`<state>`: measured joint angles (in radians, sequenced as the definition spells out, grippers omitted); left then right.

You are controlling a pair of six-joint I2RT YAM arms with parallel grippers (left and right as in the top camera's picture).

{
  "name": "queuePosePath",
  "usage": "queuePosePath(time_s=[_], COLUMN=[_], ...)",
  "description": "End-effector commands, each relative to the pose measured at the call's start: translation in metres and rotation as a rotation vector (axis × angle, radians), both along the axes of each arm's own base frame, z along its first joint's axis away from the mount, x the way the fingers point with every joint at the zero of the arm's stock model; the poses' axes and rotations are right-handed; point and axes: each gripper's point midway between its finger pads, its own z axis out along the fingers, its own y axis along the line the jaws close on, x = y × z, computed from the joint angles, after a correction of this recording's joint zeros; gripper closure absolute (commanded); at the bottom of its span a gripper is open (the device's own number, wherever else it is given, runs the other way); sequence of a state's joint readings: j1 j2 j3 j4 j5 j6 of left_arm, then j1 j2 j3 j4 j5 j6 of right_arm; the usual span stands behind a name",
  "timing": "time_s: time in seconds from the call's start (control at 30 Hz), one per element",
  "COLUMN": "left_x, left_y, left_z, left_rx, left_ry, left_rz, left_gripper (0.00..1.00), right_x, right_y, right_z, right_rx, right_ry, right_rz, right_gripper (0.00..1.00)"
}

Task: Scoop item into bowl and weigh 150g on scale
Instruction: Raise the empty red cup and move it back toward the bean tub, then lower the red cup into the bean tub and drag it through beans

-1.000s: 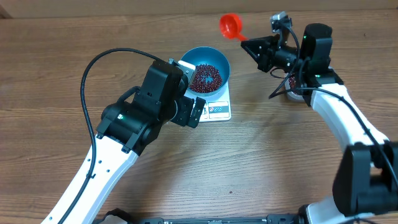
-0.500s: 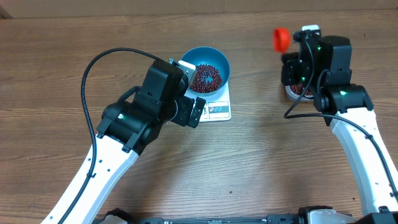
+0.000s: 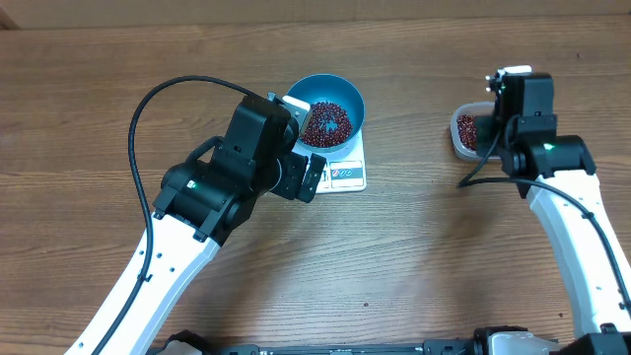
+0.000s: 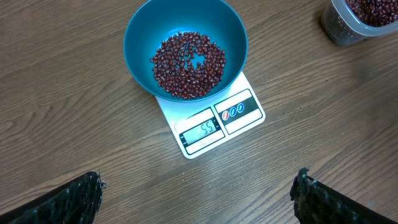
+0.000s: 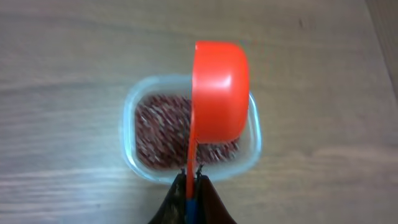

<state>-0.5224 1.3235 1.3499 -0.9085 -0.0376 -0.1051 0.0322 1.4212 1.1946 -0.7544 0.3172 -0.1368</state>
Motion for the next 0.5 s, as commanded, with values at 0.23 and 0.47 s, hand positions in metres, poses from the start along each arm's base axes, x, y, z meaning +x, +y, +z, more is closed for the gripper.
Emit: queuePosePath(time_s=[0.23,0.47], left_x=[0.002,0.002], left_y=[-0.003,-0.003], left_z=[0.005,0.005], left_rx=[-0.012,-0.012], left_ry=[-0.008,-0.008], left_rz=[-0.003,-0.003], left_gripper=[0.0,0.01], right_x=[-0.011,-0.006], right_y=[-0.024,-0.022], right_z=[-0.051,-0.064], right_rx=[-0.046,-0.032], right_ry=[0.21,0.232], right_rz=[-0.021,-0.012], right_gripper=[0.96,0.96])
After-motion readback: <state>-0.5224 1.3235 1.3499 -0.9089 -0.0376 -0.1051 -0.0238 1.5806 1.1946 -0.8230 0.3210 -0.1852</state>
